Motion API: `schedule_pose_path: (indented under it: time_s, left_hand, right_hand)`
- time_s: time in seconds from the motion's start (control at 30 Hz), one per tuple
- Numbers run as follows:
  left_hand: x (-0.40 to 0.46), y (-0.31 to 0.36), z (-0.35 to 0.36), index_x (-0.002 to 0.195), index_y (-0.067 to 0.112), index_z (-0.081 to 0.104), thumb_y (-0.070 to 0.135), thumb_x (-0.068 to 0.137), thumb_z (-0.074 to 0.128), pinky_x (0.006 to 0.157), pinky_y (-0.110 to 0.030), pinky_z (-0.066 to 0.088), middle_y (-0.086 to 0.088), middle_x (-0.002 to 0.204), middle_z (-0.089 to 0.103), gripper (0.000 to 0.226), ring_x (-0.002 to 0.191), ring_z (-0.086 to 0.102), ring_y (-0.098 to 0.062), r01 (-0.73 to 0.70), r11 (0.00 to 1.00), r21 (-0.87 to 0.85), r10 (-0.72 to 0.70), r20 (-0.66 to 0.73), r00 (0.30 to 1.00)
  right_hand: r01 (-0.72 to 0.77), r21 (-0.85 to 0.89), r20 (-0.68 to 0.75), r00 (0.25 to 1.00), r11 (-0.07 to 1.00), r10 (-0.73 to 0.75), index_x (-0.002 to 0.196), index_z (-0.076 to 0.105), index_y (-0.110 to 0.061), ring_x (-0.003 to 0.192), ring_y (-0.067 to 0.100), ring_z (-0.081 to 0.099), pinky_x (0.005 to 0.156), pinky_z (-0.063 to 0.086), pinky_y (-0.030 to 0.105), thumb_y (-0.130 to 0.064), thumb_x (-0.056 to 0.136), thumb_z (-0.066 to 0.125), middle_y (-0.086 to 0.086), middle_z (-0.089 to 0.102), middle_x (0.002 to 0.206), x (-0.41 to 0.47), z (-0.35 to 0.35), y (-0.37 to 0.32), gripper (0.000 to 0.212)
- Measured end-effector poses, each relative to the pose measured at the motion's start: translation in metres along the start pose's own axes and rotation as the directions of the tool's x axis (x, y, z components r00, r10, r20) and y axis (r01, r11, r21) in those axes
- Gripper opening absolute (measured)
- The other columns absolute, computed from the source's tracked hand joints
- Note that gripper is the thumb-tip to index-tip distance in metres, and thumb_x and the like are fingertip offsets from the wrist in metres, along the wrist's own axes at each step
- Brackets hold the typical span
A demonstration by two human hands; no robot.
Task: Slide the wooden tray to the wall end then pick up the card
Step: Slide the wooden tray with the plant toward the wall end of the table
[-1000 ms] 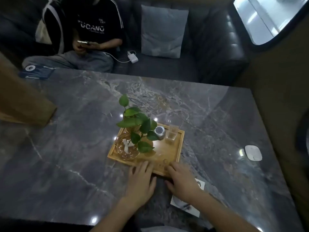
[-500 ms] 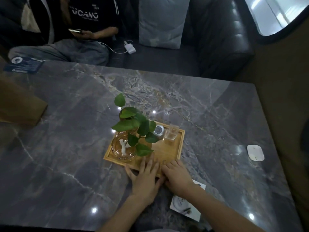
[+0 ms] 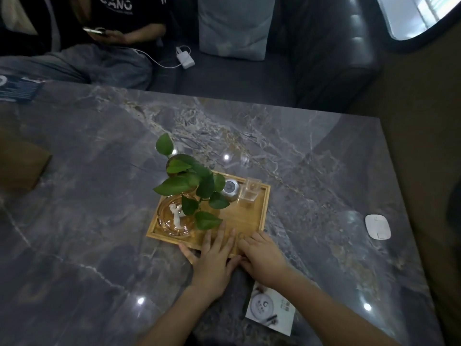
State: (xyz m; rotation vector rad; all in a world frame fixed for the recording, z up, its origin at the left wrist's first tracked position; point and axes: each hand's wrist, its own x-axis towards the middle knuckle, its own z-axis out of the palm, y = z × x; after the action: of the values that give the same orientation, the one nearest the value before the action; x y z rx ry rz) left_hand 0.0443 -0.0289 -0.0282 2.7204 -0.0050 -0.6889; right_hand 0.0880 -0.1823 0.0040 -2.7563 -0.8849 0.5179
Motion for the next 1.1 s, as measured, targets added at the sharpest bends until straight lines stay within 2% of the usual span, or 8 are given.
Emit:
schedule_pose_path:
  time_s: [0.23,0.37,0.57,0.63,0.77,0.9,1.0,1.1]
  left_hand:
    - [0.019,0.012,-0.003,0.149,0.051,-0.003,0.061,0.096,0.025,0.085,-0.077,-0.032,0.026,0.144,-0.041,0.061,0.151,-0.015,-0.017,0.015,1.000,-0.025,-0.016,-0.016,1.000]
    - [0.037,0.024,-0.006,0.149,0.052,-0.002,0.061,0.096,0.024,0.083,-0.077,-0.033,0.025,0.146,-0.040,0.060,0.150,-0.018,-0.018,0.007,0.999,-0.033,-0.008,-0.029,1.000]
    - [0.063,0.042,-0.011,0.149,0.052,-0.005,0.059,0.098,0.022,0.093,-0.086,-0.017,0.017,0.159,-0.029,0.058,0.150,-0.020,-0.021,-0.019,0.999,-0.026,0.018,-0.022,1.000]
    - [0.069,0.048,-0.011,0.149,0.051,-0.004,0.059,0.098,0.022,0.092,-0.085,-0.019,0.016,0.161,-0.025,0.058,0.150,-0.020,-0.021,-0.019,0.999,-0.032,0.018,-0.026,1.000]
    - [0.075,0.053,-0.011,0.146,0.052,-0.015,0.060,0.097,0.016,0.096,-0.085,-0.014,0.018,0.153,-0.036,0.059,0.148,-0.025,-0.020,-0.012,1.000,-0.021,0.011,-0.025,1.000]
    - [0.077,0.058,-0.014,0.145,0.055,-0.014,0.062,0.095,0.012,0.082,-0.072,-0.038,0.019,0.154,-0.035,0.057,0.147,-0.028,-0.020,-0.011,1.000,0.001,0.011,-0.040,0.999]
    - [0.075,0.060,-0.016,0.145,0.056,-0.015,0.063,0.096,0.014,0.080,-0.069,-0.039,0.019,0.158,-0.031,0.057,0.148,-0.027,-0.019,-0.005,1.000,0.016,0.006,-0.035,0.999]
    - [0.075,0.062,-0.016,0.146,0.056,-0.014,0.063,0.096,0.014,0.080,-0.069,-0.041,0.019,0.159,-0.028,0.058,0.148,-0.027,-0.020,0.000,1.000,0.023,0.001,-0.030,1.000]
  right_hand:
    - [-0.013,0.045,-0.041,0.999,0.999,0.015,0.084,0.060,-0.009,0.087,0.031,0.057,0.087,0.029,0.031,-0.022,0.081,0.063,0.012,0.067,0.087,0.010,-0.005,0.020,0.013]
    - [-0.023,0.041,-0.041,0.999,0.999,0.025,0.086,0.059,-0.010,0.090,0.031,0.053,0.088,0.032,0.033,-0.022,0.081,0.060,0.011,0.065,0.089,0.018,-0.012,0.039,0.013]
    - [-0.028,0.028,-0.045,0.999,0.999,0.030,0.086,0.060,-0.010,0.091,0.032,0.054,0.088,0.038,0.038,-0.022,0.081,0.063,0.012,0.066,0.089,0.027,-0.022,0.068,0.014]
    - [-0.027,0.034,-0.065,0.997,0.999,0.029,0.085,0.060,-0.010,0.089,0.032,0.055,0.086,0.036,0.037,-0.022,0.081,0.064,0.012,0.066,0.087,0.027,-0.023,0.076,0.014]
    - [-0.003,0.036,-0.059,0.998,0.999,0.005,0.095,0.060,-0.010,0.094,0.030,0.054,0.092,0.038,0.039,-0.024,0.084,0.062,0.011,0.067,0.095,0.028,-0.025,0.086,0.018]
    - [0.015,0.049,-0.076,0.997,0.999,-0.011,0.097,0.060,-0.010,0.093,0.030,0.055,0.092,0.040,0.040,-0.024,0.083,0.061,0.010,0.067,0.097,0.027,-0.025,0.090,0.019]
    - [0.027,0.110,-0.085,0.996,0.994,-0.018,0.090,0.059,-0.014,0.089,0.028,0.055,0.090,0.043,0.040,-0.023,0.080,0.060,0.007,0.067,0.092,0.024,-0.025,0.094,0.013]
    - [0.043,0.246,-0.090,0.996,0.968,-0.021,0.080,0.058,-0.019,0.082,0.020,0.055,0.082,0.046,0.037,-0.023,0.076,0.064,-0.001,0.064,0.082,0.023,-0.035,0.104,0.008]
